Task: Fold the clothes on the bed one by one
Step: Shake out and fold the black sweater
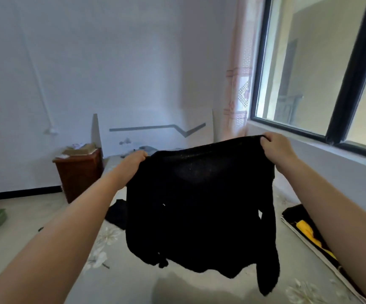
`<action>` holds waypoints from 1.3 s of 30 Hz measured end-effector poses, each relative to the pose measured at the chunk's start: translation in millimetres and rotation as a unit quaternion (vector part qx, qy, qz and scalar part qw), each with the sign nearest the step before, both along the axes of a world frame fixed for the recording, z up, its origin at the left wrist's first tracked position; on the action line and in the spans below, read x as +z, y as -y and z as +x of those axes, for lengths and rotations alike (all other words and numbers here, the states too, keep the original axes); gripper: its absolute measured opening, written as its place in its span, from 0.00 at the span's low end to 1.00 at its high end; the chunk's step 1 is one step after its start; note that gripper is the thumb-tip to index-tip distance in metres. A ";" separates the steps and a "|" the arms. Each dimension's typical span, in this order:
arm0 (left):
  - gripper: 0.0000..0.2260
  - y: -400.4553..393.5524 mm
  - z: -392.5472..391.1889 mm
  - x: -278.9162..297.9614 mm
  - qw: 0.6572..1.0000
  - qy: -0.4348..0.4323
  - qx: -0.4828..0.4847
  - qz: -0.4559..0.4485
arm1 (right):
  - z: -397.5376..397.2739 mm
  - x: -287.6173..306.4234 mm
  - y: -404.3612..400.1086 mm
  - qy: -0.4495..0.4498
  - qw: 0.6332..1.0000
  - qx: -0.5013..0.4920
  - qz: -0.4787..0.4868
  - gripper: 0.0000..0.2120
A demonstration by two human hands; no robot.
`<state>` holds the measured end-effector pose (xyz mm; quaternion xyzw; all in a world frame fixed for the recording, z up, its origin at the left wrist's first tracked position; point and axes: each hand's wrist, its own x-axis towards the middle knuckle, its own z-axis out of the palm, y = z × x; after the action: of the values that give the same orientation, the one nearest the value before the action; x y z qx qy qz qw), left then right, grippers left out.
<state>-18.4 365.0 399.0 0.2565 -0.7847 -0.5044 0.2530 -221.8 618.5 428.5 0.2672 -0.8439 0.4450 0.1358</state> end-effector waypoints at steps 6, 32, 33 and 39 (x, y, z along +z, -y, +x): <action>0.10 -1.0 23.1 37.4 0.993 -0.042 0.001 -0.112 | 20.9 24.4 -11.0 -0.061 0.998 -0.026 -0.002 0.13; 0.08 23.8 29.7 31.6 0.909 -0.021 0.182 -0.375 | 35.4 -8.6 28.7 -0.182 0.983 -0.005 0.003 0.10; 0.08 25.0 30.4 27.3 0.909 -0.008 0.188 -0.372 | 42.9 -13.1 29.2 -0.179 0.984 0.020 0.000 0.09; 0.09 33.8 61.6 -42.6 0.930 0.054 0.204 -0.301 | 78.3 -80.1 19.4 -0.136 0.976 0.156 0.075 0.09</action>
<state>43.2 331.2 356.4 0.3497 -0.8431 -0.1674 0.3726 -143.5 599.1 348.4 0.4629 -0.7963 0.3561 0.1578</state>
